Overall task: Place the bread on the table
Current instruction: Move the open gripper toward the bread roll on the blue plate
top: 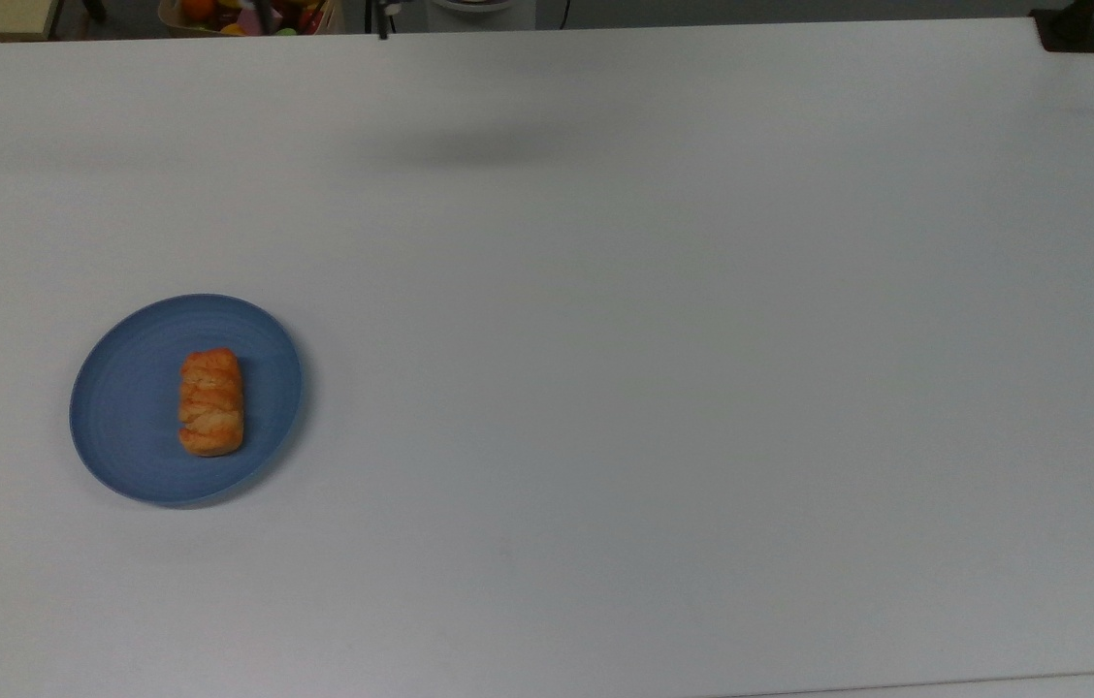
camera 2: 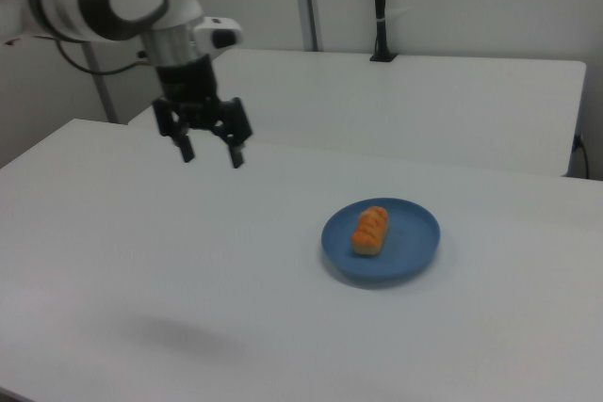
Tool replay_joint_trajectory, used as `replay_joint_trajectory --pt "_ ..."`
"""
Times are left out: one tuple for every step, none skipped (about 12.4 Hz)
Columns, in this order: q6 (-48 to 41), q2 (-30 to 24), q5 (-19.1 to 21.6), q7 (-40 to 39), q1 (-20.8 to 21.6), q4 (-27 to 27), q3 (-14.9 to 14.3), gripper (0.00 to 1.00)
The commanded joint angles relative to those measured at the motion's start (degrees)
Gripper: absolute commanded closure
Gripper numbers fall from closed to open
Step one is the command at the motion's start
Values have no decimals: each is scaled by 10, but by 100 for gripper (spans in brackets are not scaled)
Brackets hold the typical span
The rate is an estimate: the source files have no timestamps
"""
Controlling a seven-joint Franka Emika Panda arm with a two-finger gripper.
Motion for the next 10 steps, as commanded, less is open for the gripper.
replay_joint_trajectory --pt "39 68 29 -78 -51 61 -7 0" --pt "73 85 39 -98 -73 61 -7 0" --pt "106 105 48 -108 -93 68 -7 0" --pt "130 133 56 -109 -106 86 -7 0" --pt "143 154 60 -109 -113 100 -7 0" --pt "166 184 70 -109 -121 122 -7 0" --pt "193 208 78 -109 -129 131 -7 0" --pt "231 228 90 -108 -131 132 -7 0" --pt "273 249 104 -105 -131 132 -6 0" --pt "309 269 113 -103 -131 131 -4 0"
